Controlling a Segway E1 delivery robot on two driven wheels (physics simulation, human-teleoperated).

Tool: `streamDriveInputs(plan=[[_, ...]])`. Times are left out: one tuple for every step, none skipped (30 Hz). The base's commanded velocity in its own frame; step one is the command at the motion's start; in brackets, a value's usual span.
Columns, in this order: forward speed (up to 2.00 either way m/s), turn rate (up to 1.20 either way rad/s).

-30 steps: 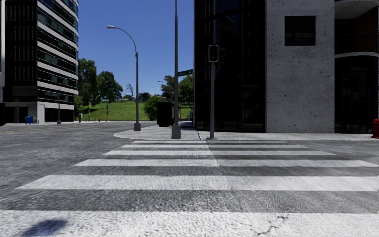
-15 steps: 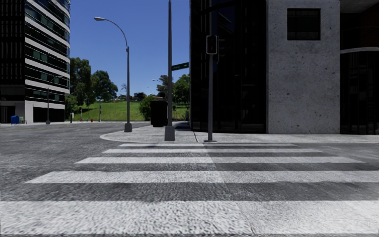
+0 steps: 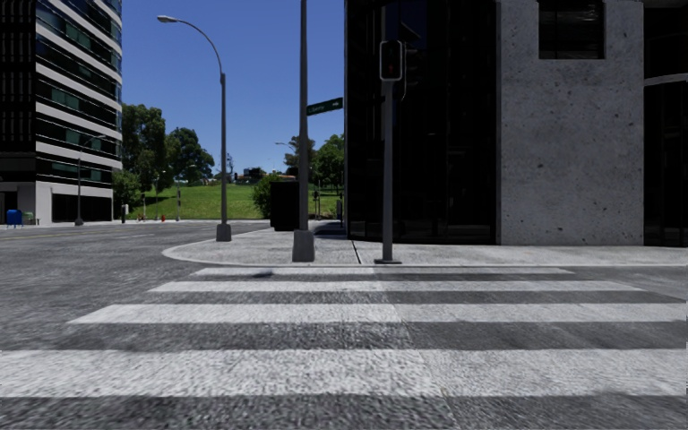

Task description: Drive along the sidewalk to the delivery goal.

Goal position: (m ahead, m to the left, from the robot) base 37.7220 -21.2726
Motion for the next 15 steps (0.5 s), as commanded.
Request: streamDriveInputs(plan=[[1.66,0.00],[1.66,0.00],[1.66,0.00],[1.66,0.00],[1.66,0.00],[1.66,0.00],[1.66,0.00],[1.66,0.00],[1.66,0.00],[1.66,0.00],[1.66,0.00],[1.66,0.00],[1.66,0.00],[1.66,0.00],[1.66,-0.37]])
